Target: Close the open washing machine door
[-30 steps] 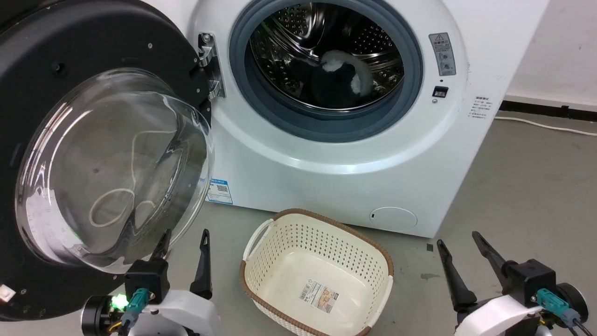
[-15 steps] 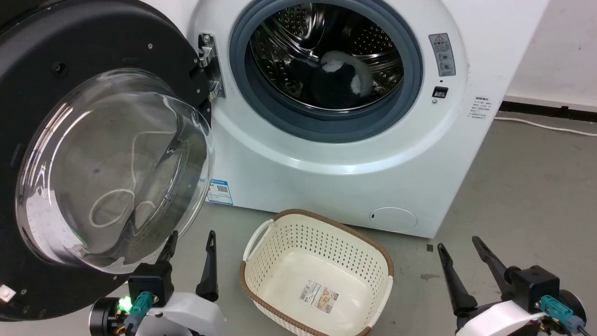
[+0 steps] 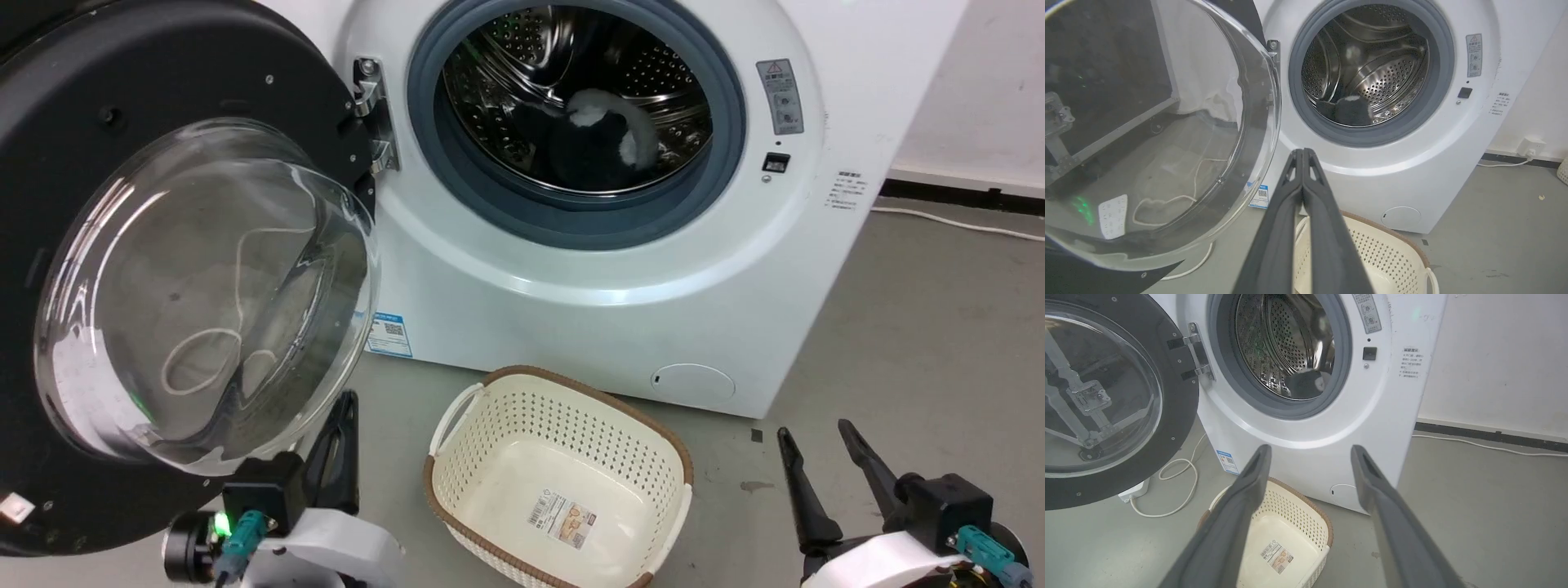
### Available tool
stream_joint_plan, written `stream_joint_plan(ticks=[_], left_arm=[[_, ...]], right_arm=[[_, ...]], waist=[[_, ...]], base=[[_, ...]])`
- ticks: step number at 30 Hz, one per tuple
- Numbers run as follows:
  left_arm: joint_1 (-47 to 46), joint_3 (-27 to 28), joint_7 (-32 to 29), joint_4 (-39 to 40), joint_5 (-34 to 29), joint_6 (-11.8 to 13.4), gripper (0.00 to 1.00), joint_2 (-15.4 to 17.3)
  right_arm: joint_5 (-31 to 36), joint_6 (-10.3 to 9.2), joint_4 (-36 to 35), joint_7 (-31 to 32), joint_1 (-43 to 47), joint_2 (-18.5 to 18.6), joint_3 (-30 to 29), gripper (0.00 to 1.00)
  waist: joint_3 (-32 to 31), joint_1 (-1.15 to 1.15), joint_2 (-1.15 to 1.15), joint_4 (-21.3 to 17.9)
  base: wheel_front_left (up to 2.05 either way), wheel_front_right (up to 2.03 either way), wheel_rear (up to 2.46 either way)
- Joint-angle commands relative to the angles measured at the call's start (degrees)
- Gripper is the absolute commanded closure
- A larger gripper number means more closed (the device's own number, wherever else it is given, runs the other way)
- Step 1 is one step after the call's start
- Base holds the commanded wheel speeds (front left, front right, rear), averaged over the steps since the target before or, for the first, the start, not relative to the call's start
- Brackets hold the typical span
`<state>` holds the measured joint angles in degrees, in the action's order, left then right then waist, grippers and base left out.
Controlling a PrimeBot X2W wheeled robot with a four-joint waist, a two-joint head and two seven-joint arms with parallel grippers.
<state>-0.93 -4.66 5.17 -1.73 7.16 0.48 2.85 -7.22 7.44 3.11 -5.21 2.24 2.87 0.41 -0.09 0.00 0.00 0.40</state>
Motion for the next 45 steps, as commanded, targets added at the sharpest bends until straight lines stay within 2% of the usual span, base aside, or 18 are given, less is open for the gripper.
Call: stream_joint_plan(ticks=[1, 6, 9, 14, 19, 22, 23, 26, 29, 30, 35, 39, 44, 45], left_arm=[[-0.9, 0.0, 0.6, 1.5, 0.3, -0.5, 1.0, 0.0], [-2.0, 1.1, 1.2, 9.0, -1.6, -1.0, 1.0, 0.0], [-3.1, 2.8, 1.6, 14.1, -1.5, -0.4, 1.0, 0.0], [-5.0, 8.5, 2.2, 21.7, 0.1, 2.7, 1.0, 0.0], [-5.4, 18.5, 2.8, 23.7, 3.8, 5.9, 1.0, 0.0], [-5.5, 25.0, 3.1, 20.3, 8.3, 6.5, 1.0, 0.0], [-7.0, 31.3, 3.5, 14.8, 12.2, 5.1, 1.0, 0.0], [-9.7, 35.3, 3.8, 8.2, 14.9, 3.0, 1.0, 0.7], [-12.4, 36.5, 2.3, 1.0, 17.8, 2.2, 1.0, 3.8], [-15.1, 37.3, -1.1, -4.9, 20.3, 2.6, 1.0, 7.3], [-18.3, 37.2, -4.0, -10.1, 21.9, 1.8, 1.0, 11.7], [-20.5, 35.6, -6.4, -13.2, 23.1, 0.1, 1.0, 13.5], [-21.5, 31.2, -15.5, -16.6, 25.7, -3.8, 1.0, 15.0], [-21.1, 28.3, -22.0, -16.8, 28.1, -5.4, 1.0, 15.5]], right_arm=[[-0.7, 0.02, 0.3, -0.6, 0.9, 0.0, 0.0, 0.0], [-1.6, 0.02, 0.7, -1.2, 1.2, 0.0, 0.0, 0.0], [-2.1, 0.02, 0.9, -1.5, 1.3, 0.0, 0.0, 0.0], [-2.9, 0.02, 1.3, -2.1, 1.4, 0.0, 0.1, 0.0], [-3.8, 0.02, 1.8, -2.7, 1.5, 0.0, 0.2, 0.0], [-4.3, 0.02, 2.0, -3.1, 1.7, 0.0, 0.0, 0.0], [-4.5, 0.03, 2.2, -3.4, 1.6, 0.0, -0.1, 0.0], [-4.0, 0.03, 2.1, -3.8, 1.2, 0.0, -0.6, 0.0], [-3.2, 0.03, 1.9, -4.2, 0.6, 0.0, -1.4, 0.0], [-2.2, 0.03, 1.5, -4.5, 0.0, 0.0, -2.5, 0.0], [-1.2, 0.03, 0.6, -4.7, -0.8, 0.0, -3.4, 0.0], [-1.0, 0.03, 0.0, -4.7, -1.4, 0.0, -3.9, 0.0], [-0.9, 0.03, -0.4, -4.7, -2.2, 0.0, -3.7, 0.0], [-1.4, 0.04, 0.0, -5.1, -2.5, 0.0, -4.0, 0.0]], waist=[[0.0, 0.0, 0.0, 0.4], [0.0, 0.0, 0.0, 2.1], [-0.1, 0.0, 0.0, 3.6], [-0.2, 0.0, 0.0, 6.5], [-0.3, 0.0, 0.0, 9.3], [-0.1, 0.0, 0.0, 10.8], [0.7, 0.0, 0.0, 11.8], [2.3, 0.0, 0.0, 12.3], [4.7, 0.0, 0.0, 12.3], [7.3, 0.0, 0.0, 12.2], [11.0, 0.0, 0.0, 12.8], [12.8, 0.0, 0.0, 13.8], [13.9, 0.0, 0.0, 15.4], [13.5, 0.0, 0.0, 16.6]], base=[[0.0, 0.0, 0.0], [0.0, 0.0, 0.0], [0.0, 0.0, 0.0], [0.0, 0.0, 0.0], [0.0, 0.0, 0.0], [0.0, 0.0, 0.0], [0.0, 0.0, 0.0], [0.0, 0.0, 0.0], [0.0, 0.0, 0.0], [0.0, 0.0, 0.0], [0.0, 0.0, 0.0], [0.0, 0.0, 0.0], [0.0, 0.0, 0.0], [0.0, 0.0, 0.0]])
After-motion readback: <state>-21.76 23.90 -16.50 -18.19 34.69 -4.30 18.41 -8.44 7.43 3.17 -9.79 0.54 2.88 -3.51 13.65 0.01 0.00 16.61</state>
